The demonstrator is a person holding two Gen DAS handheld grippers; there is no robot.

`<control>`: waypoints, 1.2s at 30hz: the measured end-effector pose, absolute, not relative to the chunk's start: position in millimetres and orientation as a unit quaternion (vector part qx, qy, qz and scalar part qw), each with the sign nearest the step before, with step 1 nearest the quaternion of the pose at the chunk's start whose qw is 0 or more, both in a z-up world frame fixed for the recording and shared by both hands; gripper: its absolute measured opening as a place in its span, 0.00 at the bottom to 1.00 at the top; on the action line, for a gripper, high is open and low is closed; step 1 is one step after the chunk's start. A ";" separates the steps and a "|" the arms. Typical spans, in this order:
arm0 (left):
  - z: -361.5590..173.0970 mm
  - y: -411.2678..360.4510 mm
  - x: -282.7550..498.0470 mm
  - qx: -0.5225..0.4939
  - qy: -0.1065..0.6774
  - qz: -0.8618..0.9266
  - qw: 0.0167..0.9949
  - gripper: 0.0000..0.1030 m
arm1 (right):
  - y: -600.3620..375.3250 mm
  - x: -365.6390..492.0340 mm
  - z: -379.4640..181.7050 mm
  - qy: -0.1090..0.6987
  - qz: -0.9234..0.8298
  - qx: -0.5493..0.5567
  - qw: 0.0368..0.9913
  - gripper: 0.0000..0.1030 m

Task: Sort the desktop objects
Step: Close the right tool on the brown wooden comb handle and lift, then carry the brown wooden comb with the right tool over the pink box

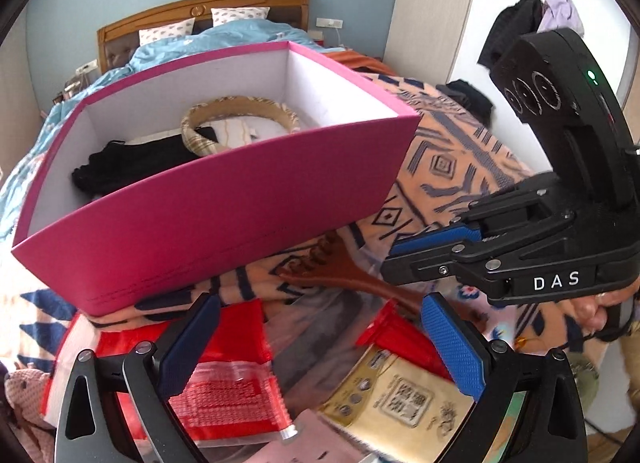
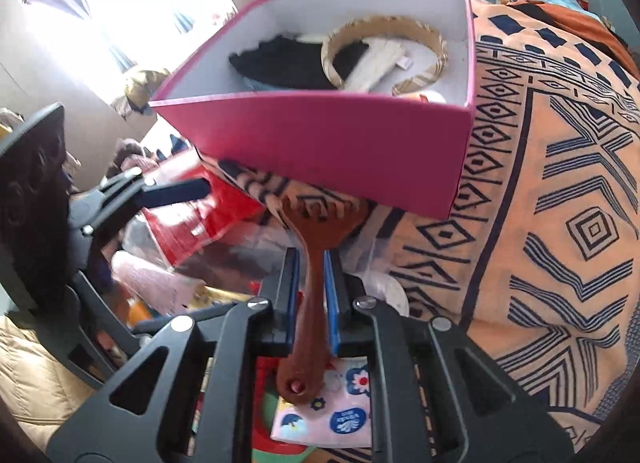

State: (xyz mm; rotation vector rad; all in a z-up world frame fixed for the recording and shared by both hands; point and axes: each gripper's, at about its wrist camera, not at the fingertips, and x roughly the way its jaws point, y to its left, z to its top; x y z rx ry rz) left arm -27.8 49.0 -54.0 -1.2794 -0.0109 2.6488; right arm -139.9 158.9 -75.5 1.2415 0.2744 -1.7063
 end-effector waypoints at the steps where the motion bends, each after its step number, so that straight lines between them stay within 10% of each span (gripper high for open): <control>1: -54.8 48.8 -26.8 -0.433 0.001 0.896 0.096 0.99 | 155.8 -140.0 -78.6 0.122 -0.698 0.514 0.482 0.14; 16: -68.5 38.8 -27.8 -0.452 -0.001 0.887 0.096 0.97 | 121.3 -140.8 -109.6 0.196 -0.674 0.536 0.470 0.21; 36: -39.7 54.2 -35.1 -0.423 -0.037 0.892 0.157 0.89 | 164.2 -129.4 -41.1 0.040 -0.727 0.439 0.527 0.20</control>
